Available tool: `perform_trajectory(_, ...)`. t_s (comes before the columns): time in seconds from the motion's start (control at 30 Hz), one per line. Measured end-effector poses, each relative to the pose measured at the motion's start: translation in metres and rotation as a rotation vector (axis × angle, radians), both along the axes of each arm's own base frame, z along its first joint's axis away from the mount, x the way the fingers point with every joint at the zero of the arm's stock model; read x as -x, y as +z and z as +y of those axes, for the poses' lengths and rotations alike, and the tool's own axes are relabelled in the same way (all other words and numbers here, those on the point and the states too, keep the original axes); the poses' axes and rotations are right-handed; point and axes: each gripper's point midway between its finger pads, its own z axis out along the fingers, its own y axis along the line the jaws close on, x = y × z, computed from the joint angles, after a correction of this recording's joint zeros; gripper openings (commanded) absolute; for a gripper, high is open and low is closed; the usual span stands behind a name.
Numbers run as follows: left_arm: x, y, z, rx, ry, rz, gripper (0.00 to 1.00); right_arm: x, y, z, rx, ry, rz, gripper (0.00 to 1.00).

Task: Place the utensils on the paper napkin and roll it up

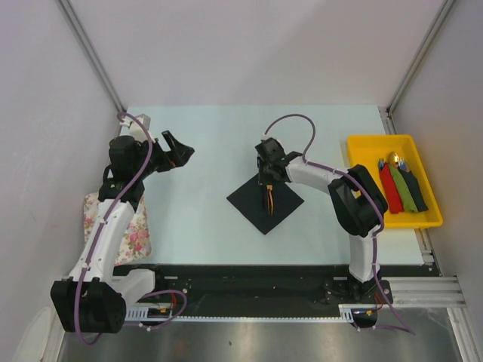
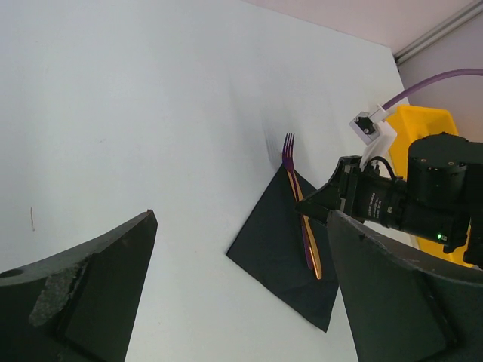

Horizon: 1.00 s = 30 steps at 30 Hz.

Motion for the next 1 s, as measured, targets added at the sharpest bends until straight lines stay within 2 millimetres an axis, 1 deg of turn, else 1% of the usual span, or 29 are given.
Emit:
perform_trajectory(0.1,-0.001,0.000,0.001,-0.001,0.005,0.001,1.00,0.002,-0.005,-0.001,0.005,-0.007,0.012,0.00)
perform_trajectory(0.37,-0.004,-0.005,0.003,-0.005,0.018,0.013,0.99,0.006,-0.007,0.002,-0.002,-0.027,0.022,0.01)
perform_trajectory(0.5,-0.005,-0.007,0.003,-0.005,0.021,0.018,0.99,0.012,-0.014,-0.001,0.009,-0.034,0.040,0.01)
perform_trajectory(0.63,-0.005,-0.007,0.003,-0.004,0.021,0.020,0.99,0.018,-0.021,-0.005,0.027,-0.034,0.054,0.07)
perform_trajectory(0.7,-0.005,-0.008,0.003,-0.003,0.022,0.020,0.99,0.018,-0.021,-0.006,0.031,-0.036,0.054,0.09)
perform_trajectory(0.83,-0.005,-0.008,0.003,0.000,0.023,0.022,0.99,0.017,-0.021,-0.007,0.034,-0.040,0.050,0.17)
perform_trajectory(0.93,-0.004,-0.008,0.003,0.000,0.024,0.023,1.00,0.017,-0.021,-0.007,0.035,-0.044,0.048,0.22)
perform_trajectory(1.0,-0.004,-0.009,0.003,-0.001,0.024,0.025,1.00,0.017,-0.021,-0.007,0.032,-0.046,0.048,0.22)
